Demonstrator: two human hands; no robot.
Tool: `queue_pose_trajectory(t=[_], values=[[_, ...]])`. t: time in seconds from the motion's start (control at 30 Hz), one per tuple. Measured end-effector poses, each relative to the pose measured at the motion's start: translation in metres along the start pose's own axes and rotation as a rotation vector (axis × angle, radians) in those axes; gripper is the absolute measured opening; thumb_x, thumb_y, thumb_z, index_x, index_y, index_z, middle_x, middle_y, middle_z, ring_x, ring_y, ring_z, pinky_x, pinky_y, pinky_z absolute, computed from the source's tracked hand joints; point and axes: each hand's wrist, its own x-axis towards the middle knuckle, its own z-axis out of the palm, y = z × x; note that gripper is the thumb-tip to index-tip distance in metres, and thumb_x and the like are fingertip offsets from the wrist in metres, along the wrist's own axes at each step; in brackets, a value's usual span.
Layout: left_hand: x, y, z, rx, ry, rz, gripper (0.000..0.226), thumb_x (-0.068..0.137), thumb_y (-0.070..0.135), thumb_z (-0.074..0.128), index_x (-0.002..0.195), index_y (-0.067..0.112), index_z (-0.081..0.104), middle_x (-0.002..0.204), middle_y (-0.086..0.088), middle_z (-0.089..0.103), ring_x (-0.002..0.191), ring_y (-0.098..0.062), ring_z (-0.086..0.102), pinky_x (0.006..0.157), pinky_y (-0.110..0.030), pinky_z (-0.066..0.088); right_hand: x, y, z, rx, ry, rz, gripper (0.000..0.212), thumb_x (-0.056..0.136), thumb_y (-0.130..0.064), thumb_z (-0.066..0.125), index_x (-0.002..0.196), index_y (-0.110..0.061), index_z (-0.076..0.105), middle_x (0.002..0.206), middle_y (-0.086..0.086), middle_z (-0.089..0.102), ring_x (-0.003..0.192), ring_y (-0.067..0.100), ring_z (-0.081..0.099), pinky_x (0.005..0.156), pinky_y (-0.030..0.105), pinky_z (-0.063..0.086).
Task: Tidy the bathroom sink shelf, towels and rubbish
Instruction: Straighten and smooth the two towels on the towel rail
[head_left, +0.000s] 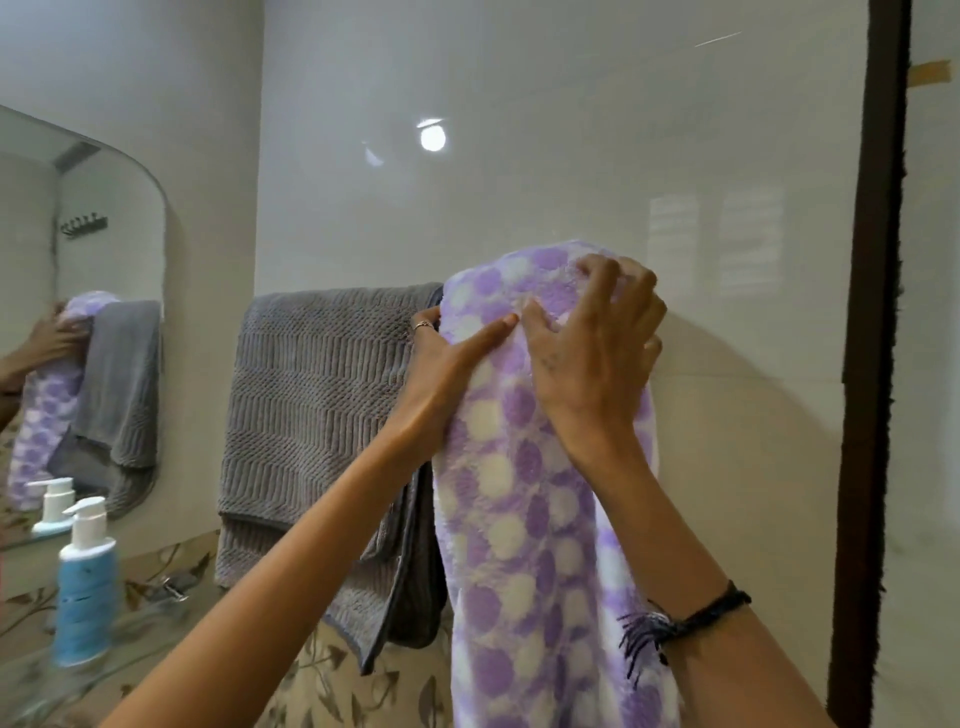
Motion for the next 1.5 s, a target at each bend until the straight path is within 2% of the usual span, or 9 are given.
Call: queue_pose_trajectory(t=[0.13,0.3,0.43,0.73,0.87,0.97,1.2,1.37,1.5], values=[[-0.011,-0.010,0.005,-0.073,0.027,-0.040,0.054,0.075,0.024,0.075,0.116,0.018,0.040,0.101,-0.003,0.064,0.075,-0.009,0.071,0.058,-0.025,0.057,-0.004,0.014,-0.004,0.259,-0.080,0.109,0.071,0.077,-0.046,0.068,0.130,-0.012,0.035,0.132,0.009,0.037,0.105,0.032,0.054,0.076,0.036,0.046],[-0.026,-0.018,0.009,-0.122,0.005,-0.032,0.041,0.080,0.014,0.070,0.117,0.002,0.058,0.105,-0.016,0.070,0.083,-0.022,0.071,0.064,-0.029,0.057,-0.011,0.026,-0.010,0.539,-0.191,0.224,0.066,0.078,-0.031,0.072,0.129,-0.010,0.035,0.129,0.007,0.053,0.109,0.028,0.057,0.079,0.022,0.037],[-0.036,-0.024,0.006,-0.161,-0.046,-0.049,0.034,0.081,0.012,0.067,0.113,0.000,0.064,0.089,-0.009,0.074,0.076,-0.018,0.072,0.059,-0.023,0.055,-0.023,0.031,-0.018,0.636,-0.229,0.248,0.061,0.077,-0.030,0.072,0.126,-0.007,0.044,0.103,-0.001,0.055,0.104,0.026,0.059,0.067,0.010,0.031],[-0.042,-0.030,0.006,-0.240,-0.192,-0.115,0.044,0.084,0.022,0.060,0.125,0.007,0.057,0.114,-0.016,0.064,0.095,-0.029,0.064,0.081,-0.037,0.053,-0.009,0.035,-0.023,0.325,-0.174,0.149,0.073,0.074,-0.057,0.066,0.124,-0.011,0.043,0.127,0.010,0.047,0.117,0.029,0.046,0.091,0.040,0.042],[-0.041,-0.033,0.005,-0.275,-0.203,-0.135,0.041,0.088,0.020,0.055,0.128,0.009,0.054,0.127,-0.021,0.057,0.108,-0.035,0.058,0.097,-0.050,0.045,0.017,0.035,-0.013,0.680,-0.395,0.403,0.095,0.063,-0.057,0.075,0.136,-0.015,0.030,0.137,0.007,0.034,0.118,0.023,0.048,0.098,0.037,0.045],[-0.040,-0.033,0.002,-0.265,-0.228,-0.139,0.043,0.087,0.022,0.057,0.128,0.009,0.054,0.128,-0.021,0.057,0.109,-0.035,0.058,0.096,-0.048,0.045,0.024,0.038,-0.006,0.872,-0.474,0.522,0.107,0.055,-0.053,0.082,0.139,-0.015,0.027,0.137,0.004,0.044,0.118,0.023,0.053,0.101,0.042,0.046],[-0.037,-0.035,0.000,-0.262,-0.212,-0.146,0.049,0.079,0.024,0.061,0.125,0.008,0.056,0.111,-0.014,0.064,0.091,-0.028,0.065,0.084,-0.042,0.053,0.020,0.043,-0.004,0.910,-0.474,0.478,0.073,0.058,-0.035,0.083,0.124,-0.025,0.053,0.111,-0.002,0.068,0.098,0.018,0.066,0.091,0.038,0.054],[-0.040,-0.041,-0.001,-0.249,-0.227,-0.121,0.051,0.080,0.023,0.060,0.127,0.004,0.054,0.122,-0.020,0.060,0.103,-0.031,0.061,0.090,-0.043,0.051,0.006,0.036,-0.013,0.743,-0.411,0.474,0.039,0.069,-0.037,0.073,0.100,-0.015,0.070,0.090,-0.005,0.070,0.088,0.019,0.067,0.080,0.031,0.055],[-0.037,-0.039,-0.012,-0.166,-0.305,-0.183,0.047,0.078,0.021,0.062,0.124,0.011,0.057,0.105,-0.009,0.070,0.089,-0.022,0.069,0.076,-0.034,0.058,-0.010,0.034,-0.017,0.694,-0.325,0.464,0.029,0.074,-0.033,0.069,0.093,-0.011,0.068,0.078,-0.008,0.064,0.078,0.018,0.062,0.064,0.024,0.045]])
